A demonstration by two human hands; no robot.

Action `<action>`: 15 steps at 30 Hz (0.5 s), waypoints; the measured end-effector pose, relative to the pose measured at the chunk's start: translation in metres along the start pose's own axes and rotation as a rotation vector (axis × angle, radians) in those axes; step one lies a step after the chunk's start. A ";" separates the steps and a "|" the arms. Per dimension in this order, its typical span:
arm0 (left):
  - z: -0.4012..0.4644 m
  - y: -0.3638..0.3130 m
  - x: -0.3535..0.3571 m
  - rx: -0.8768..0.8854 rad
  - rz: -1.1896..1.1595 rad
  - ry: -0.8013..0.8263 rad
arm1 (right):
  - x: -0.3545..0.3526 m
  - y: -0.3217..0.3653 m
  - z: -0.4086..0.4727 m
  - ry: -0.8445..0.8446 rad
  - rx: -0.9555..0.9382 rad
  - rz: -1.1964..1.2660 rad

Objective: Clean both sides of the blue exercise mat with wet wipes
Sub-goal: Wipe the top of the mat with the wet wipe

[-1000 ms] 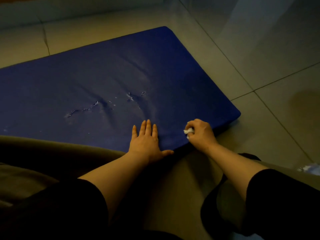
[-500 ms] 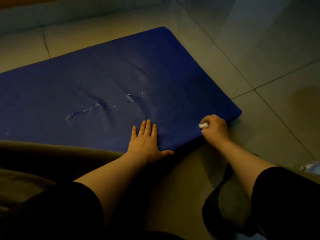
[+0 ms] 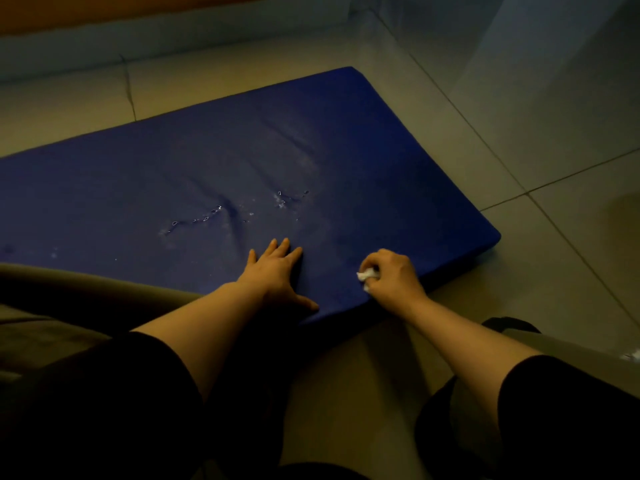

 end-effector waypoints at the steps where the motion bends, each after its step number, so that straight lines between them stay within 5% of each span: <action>1: 0.000 -0.001 -0.001 -0.004 -0.008 -0.005 | -0.002 -0.003 0.001 -0.038 0.050 -0.023; 9: 0.001 0.000 0.001 -0.021 -0.038 -0.034 | 0.033 0.065 -0.026 0.138 -0.249 -0.012; 15: 0.000 -0.001 0.001 -0.010 -0.071 -0.032 | 0.010 0.019 0.008 -0.059 0.079 0.020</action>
Point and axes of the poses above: each hand's wrist, its own z-axis towards the middle knuckle, its own x-axis out of the palm, y = z × x, the point moved 4 cm from there along z, towards the middle knuckle, and after that the axes turned 13 degrees about x, right-handed, at the moved point
